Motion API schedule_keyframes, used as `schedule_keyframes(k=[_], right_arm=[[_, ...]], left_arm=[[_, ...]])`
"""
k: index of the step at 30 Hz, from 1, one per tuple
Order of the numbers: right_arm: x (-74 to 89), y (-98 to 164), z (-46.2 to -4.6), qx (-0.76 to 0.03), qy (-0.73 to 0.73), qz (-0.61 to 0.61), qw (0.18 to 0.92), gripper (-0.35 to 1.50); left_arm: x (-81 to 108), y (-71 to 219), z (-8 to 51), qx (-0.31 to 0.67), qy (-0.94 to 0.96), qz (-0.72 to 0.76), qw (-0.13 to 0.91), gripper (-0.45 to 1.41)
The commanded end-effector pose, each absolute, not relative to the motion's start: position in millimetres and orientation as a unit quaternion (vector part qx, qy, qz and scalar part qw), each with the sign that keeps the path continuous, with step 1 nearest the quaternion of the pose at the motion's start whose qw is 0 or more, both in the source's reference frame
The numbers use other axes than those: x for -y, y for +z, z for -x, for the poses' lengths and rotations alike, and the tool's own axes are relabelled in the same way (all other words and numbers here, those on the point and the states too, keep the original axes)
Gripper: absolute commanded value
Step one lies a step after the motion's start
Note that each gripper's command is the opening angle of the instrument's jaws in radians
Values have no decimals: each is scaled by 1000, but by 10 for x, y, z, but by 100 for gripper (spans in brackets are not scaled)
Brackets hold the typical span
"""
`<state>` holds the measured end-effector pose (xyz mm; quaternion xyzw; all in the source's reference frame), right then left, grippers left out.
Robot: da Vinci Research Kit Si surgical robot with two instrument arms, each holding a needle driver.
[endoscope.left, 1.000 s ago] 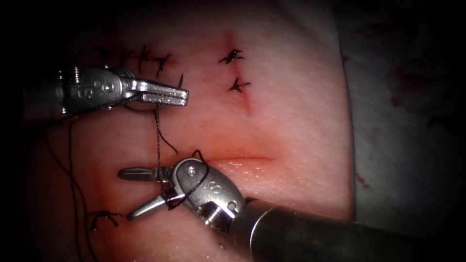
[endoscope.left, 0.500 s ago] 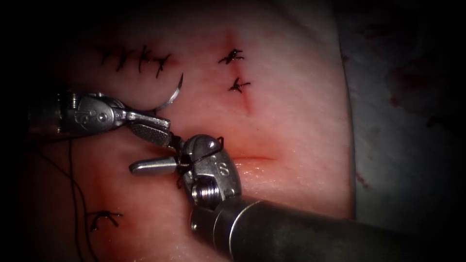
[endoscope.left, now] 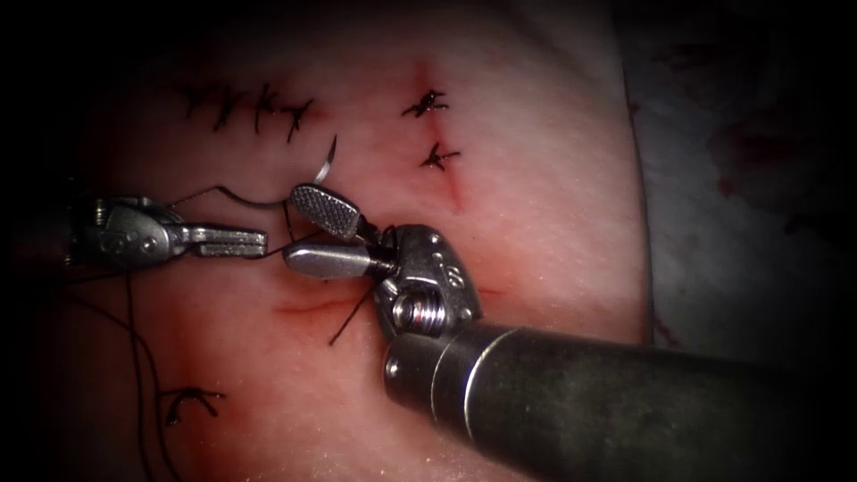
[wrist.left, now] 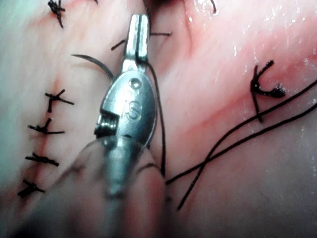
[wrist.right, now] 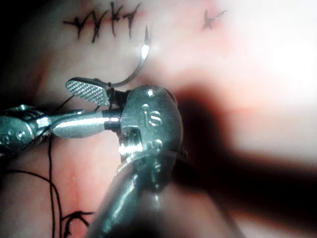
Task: Wound Closure
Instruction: Wrap the suture two times counter clockwise around the right tool, then grab the suture tail with the right grasper.
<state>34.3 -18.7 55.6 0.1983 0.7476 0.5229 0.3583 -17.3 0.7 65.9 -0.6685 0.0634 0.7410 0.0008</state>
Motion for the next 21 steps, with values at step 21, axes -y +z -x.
schedule_keyframes(k=[21], right_arm=[[215,596,-369,-625,538,-81,560,103]], left_arm=[[27,649,223,-123,812,570,-21,-45]])
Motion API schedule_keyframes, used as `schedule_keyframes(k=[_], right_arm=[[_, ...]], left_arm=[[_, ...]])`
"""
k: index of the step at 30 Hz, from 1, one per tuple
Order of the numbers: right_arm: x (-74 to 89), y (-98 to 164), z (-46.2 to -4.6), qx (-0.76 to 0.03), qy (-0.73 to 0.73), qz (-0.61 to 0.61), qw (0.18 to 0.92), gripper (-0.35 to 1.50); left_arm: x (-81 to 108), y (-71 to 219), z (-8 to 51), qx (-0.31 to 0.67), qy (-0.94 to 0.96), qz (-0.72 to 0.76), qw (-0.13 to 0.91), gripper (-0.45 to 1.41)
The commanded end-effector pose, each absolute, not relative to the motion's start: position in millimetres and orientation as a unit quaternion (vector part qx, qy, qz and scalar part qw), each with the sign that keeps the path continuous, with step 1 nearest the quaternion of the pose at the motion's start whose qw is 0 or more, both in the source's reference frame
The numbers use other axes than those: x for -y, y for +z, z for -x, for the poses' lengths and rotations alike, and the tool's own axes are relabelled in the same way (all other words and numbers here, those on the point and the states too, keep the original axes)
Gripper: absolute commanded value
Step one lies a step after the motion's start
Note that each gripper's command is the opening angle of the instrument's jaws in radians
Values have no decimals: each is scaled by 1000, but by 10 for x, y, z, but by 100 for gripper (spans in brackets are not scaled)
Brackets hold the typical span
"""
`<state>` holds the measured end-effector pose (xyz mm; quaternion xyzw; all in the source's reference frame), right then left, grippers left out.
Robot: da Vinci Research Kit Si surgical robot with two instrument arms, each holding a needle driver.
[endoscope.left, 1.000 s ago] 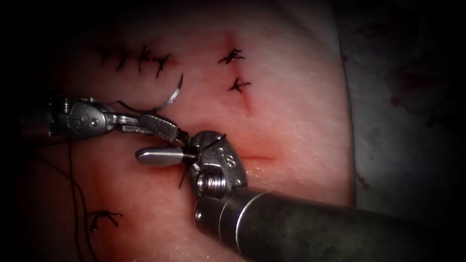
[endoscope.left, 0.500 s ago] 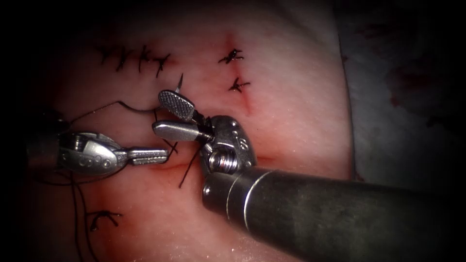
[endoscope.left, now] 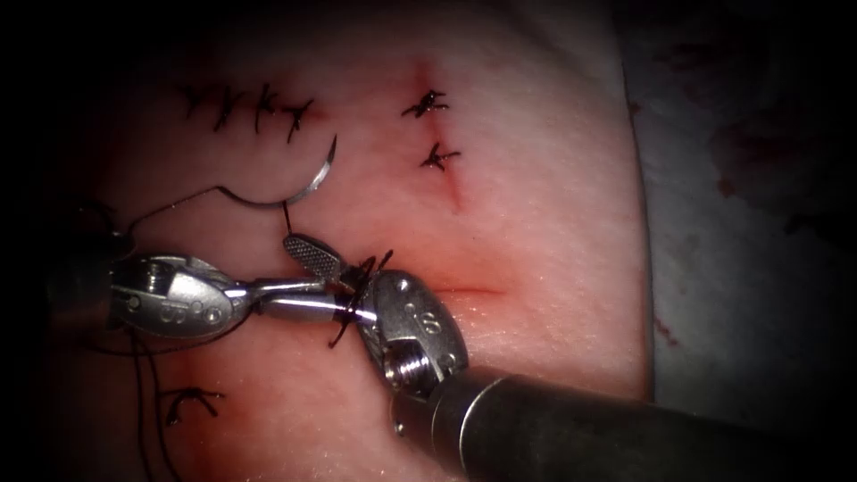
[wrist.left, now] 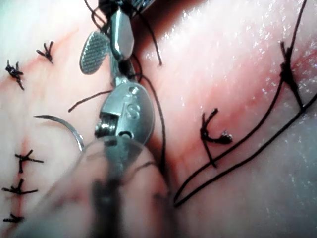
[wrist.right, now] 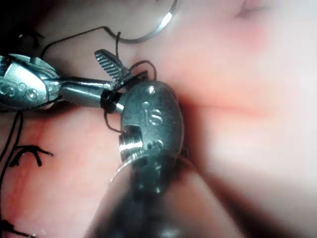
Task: Wound Closure
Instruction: Grab the suture tail with the right grasper.
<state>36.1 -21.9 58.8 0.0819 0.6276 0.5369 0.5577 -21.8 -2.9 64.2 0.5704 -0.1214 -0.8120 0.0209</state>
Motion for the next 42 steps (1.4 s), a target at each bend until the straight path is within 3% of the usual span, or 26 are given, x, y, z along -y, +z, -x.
schedule_keyframes(k=[1,8,22,30,33,34,35,36,42], right_arm=[[213,599,-369,-613,542,-76,569,103],[202,599,-369,-584,592,-69,551,89],[191,617,-383,-482,648,-87,583,91],[190,618,-399,-484,641,-105,586,88],[189,618,-404,-484,639,-109,587,74],[189,618,-404,-484,639,-109,587,54],[189,618,-403,-483,639,-109,588,4],[189,618,-403,-482,639,-112,590,-35],[189,619,-399,-453,645,-111,605,-35]], left_arm=[[29,650,223,126,-814,-566,22,-45],[40,667,220,146,-833,-534,19,-45],[42,684,216,178,-861,-476,33,-45],[46,682,217,179,-866,-465,37,-45],[47,681,216,179,-867,-464,37,-45],[48,680,216,179,-867,-463,37,-45],[49,680,215,179,-867,-463,37,-45],[49,680,215,180,-867,-462,39,-45],[52,678,208,179,-869,-459,40,-45]])
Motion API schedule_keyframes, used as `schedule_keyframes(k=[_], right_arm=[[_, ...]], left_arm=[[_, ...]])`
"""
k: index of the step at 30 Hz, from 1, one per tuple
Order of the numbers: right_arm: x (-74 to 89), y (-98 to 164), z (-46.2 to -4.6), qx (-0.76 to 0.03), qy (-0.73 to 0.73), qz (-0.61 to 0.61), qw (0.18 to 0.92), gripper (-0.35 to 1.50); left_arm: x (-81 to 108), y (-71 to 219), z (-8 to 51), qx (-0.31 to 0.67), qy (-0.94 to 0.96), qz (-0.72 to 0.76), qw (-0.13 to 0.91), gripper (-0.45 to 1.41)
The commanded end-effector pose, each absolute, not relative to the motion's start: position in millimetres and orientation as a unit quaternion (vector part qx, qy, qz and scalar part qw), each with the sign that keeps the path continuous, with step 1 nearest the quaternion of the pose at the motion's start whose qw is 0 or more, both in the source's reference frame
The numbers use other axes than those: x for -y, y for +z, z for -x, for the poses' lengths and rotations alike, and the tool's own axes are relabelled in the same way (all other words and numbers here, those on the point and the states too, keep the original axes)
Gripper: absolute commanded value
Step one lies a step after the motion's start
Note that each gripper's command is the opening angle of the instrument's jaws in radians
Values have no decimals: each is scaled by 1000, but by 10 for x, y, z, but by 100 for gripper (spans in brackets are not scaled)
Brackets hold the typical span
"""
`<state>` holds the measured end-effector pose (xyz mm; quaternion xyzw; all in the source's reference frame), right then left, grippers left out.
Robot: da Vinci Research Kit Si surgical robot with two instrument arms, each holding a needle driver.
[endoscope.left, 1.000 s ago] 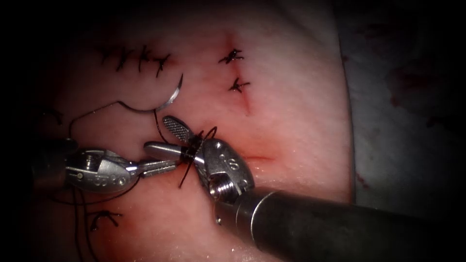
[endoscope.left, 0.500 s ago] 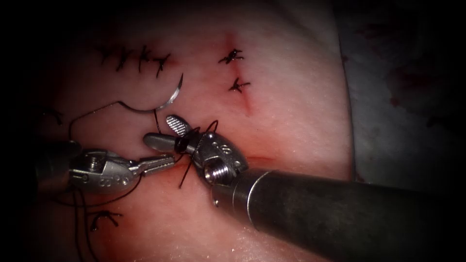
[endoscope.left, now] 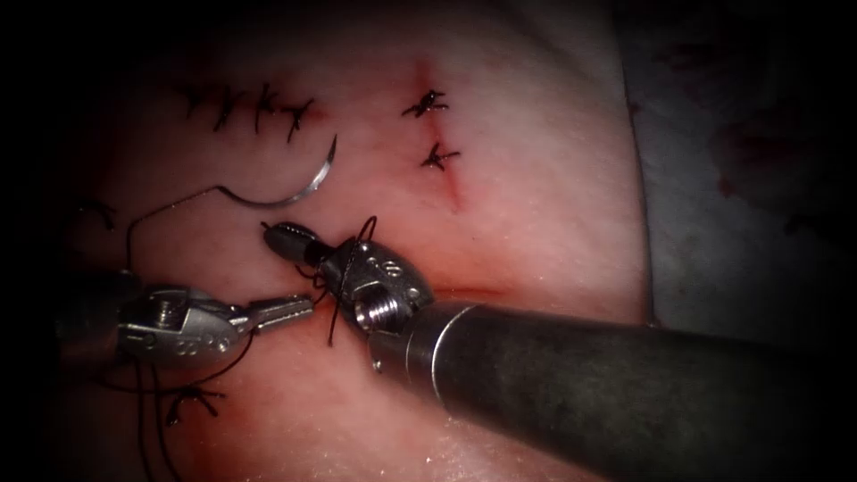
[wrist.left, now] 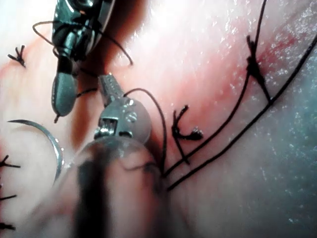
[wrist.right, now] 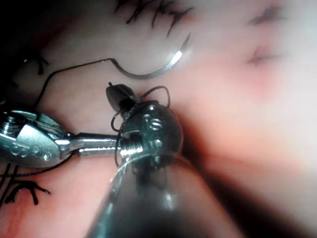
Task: Wound Closure
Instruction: Grab the suture tail with the right grasper, then pull the right gripper down and the left gripper up to tie the knot.
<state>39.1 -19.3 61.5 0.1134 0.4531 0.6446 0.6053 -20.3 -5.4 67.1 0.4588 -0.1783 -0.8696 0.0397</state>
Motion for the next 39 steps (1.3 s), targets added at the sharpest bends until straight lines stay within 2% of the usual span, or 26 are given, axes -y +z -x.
schedule_keyframes(k=[1,9,18,29,39], right_arm=[[190,618,-399,-452,647,-109,605,-35],[196,609,-382,-446,650,-105,607,-35],[238,568,-350,-484,639,-66,595,-35],[295,522,-346,-480,608,-10,632,-35],[305,510,-347,-479,598,2,643,-35]], left_arm=[[53,677,207,179,-870,-458,40,-45],[49,677,198,177,-872,-455,38,-45],[16,679,176,170,-876,-449,35,-45],[-59,667,171,180,-877,-444,36,-45],[-150,696,198,193,-882,-428,30,-45]])
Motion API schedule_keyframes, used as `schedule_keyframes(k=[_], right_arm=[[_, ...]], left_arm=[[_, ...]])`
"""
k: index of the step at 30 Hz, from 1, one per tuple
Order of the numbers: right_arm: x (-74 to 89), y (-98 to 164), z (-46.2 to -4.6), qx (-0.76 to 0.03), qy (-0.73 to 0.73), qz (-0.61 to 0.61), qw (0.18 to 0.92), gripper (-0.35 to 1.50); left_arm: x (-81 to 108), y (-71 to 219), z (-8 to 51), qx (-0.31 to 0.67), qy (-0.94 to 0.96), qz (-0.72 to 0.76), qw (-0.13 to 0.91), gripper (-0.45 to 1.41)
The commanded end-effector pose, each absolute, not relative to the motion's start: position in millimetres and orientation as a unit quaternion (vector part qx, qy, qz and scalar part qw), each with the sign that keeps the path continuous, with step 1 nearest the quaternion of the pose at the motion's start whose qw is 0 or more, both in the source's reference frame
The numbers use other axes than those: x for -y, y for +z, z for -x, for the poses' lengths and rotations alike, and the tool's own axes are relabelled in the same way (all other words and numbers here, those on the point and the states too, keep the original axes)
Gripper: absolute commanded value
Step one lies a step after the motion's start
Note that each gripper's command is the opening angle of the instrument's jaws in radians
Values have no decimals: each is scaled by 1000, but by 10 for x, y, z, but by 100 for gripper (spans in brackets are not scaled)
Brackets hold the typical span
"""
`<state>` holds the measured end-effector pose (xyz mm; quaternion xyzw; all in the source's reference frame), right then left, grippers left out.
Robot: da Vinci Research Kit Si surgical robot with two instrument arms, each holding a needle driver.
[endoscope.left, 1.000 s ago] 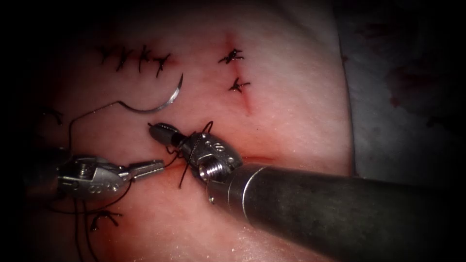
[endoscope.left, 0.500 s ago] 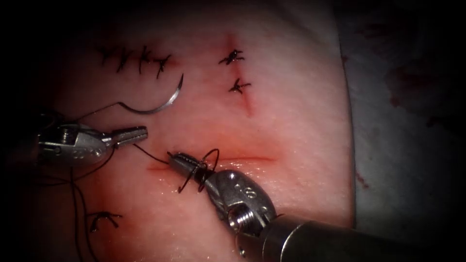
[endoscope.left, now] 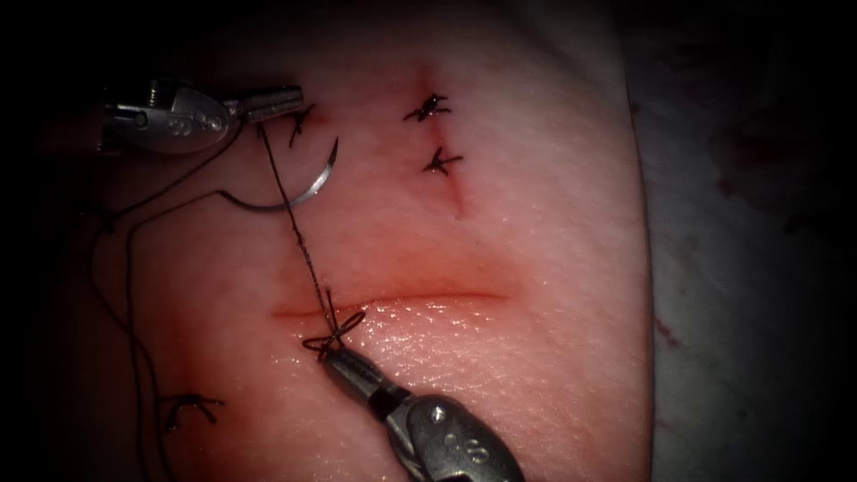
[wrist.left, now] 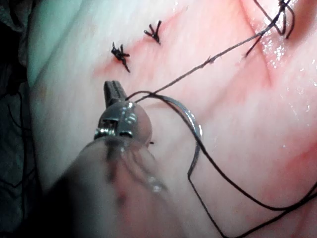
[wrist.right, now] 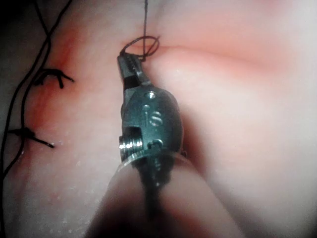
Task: Wound Closure
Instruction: Pull the right gripper down and the left gripper up to tie the knot.
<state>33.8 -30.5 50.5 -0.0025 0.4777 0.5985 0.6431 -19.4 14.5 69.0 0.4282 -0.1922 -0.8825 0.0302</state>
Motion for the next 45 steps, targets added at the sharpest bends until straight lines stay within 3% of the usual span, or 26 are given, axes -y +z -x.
schedule_keyframes(k=[1,45], right_arm=[[307,510,-346,-479,596,4,645,-35],[405,467,-350,-485,566,-3,667,-35]], left_arm=[[-161,707,205,197,-882,-428,27,-45],[-282,801,229,254,-876,-410,-6,-45]])
